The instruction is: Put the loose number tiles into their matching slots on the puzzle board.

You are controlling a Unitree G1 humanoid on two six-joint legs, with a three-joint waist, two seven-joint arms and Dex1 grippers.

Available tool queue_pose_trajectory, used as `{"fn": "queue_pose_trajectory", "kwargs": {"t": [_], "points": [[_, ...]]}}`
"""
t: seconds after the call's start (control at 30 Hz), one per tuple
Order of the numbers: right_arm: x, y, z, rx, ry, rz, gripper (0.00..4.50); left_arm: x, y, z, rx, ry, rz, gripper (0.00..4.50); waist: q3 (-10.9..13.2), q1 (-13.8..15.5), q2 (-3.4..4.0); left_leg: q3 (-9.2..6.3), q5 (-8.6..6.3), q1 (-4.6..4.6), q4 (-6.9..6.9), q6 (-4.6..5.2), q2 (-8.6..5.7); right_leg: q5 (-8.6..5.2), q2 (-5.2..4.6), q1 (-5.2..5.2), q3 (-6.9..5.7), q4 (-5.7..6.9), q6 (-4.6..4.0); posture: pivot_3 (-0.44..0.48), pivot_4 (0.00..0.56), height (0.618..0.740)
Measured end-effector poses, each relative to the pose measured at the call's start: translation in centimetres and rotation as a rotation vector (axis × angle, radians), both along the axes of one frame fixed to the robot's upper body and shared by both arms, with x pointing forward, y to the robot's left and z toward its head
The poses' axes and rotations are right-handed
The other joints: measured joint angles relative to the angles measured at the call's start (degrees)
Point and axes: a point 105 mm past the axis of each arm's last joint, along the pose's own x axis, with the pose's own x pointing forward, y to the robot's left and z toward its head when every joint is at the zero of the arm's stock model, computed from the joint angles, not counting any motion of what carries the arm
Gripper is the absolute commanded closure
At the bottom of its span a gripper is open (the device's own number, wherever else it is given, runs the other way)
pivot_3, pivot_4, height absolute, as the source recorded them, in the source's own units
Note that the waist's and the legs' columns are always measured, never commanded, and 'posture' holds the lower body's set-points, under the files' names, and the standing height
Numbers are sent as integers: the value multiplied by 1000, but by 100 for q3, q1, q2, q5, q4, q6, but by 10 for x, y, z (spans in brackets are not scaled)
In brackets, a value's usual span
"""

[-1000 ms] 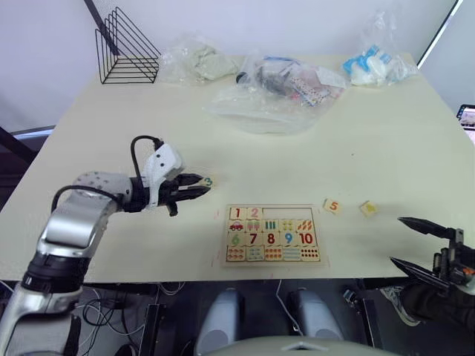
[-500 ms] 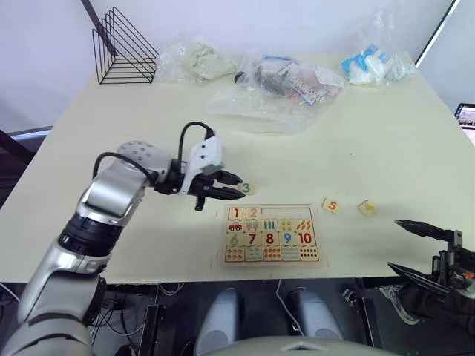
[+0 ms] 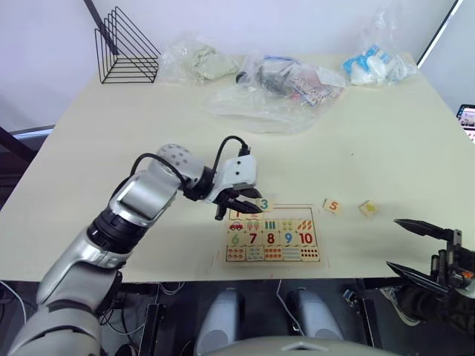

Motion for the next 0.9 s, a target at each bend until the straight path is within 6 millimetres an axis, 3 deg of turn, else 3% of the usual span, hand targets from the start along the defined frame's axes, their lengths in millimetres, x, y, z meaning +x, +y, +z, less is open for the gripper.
{"fn": "queue_pose_trajectory", "kwargs": {"t": [0.9], "points": [[-3, 2, -6, 6, 1, -25, 0, 6, -19, -21, 182, 17, 65, 3598, 0, 0, 0, -5, 0, 1, 1, 0, -1, 0, 0, 0, 1, 3, 0, 0, 150, 740]]}}
